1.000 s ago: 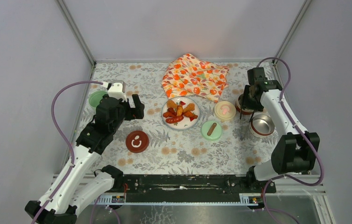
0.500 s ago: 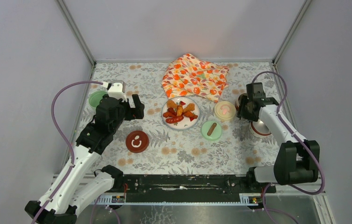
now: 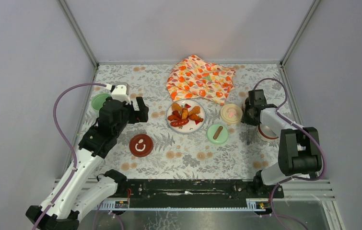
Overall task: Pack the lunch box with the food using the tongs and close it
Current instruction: Pick up the clamp at the center of the board.
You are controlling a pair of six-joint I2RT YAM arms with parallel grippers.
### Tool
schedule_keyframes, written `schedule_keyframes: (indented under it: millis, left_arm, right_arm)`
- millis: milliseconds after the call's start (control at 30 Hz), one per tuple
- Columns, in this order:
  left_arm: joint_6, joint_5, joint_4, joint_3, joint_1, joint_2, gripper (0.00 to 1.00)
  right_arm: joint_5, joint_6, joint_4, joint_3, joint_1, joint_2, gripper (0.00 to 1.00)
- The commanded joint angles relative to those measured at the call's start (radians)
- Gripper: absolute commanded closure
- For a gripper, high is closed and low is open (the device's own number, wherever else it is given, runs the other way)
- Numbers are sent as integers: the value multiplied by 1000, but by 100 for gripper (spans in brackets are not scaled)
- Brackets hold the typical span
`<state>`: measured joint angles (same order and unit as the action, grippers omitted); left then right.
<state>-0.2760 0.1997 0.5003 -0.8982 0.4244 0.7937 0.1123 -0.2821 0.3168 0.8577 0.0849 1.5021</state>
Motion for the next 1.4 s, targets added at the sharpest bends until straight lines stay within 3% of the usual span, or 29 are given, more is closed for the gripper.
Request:
schedule_keyframes:
  millis: [0, 233, 400, 733, 967, 1367]
  left_arm:
    - [3, -12, -60, 12, -9, 5, 2]
    - [3, -23, -63, 11, -9, 16, 2]
    - [0, -45, -64, 9, -9, 32, 2]
    - [-147, -262, -55, -43, -9, 104, 2]
    - [-334, -412, -201, 26, 9, 147, 2]
    - [-596, -338, -553, 84, 249, 283, 2]
  right_arm:
    - [9, 3, -65, -5, -2, 5, 71]
    - [-5, 6, -3, 21, -1, -54, 93]
    - [-37, 10, 61, 59, 13, -123, 99]
    - [-101, 33, 216, 202, 182, -227, 100]
    - [-202, 11, 192, 241, 353, -280, 100]
    - [-362, 50, 45, 155, 515, -352, 100]
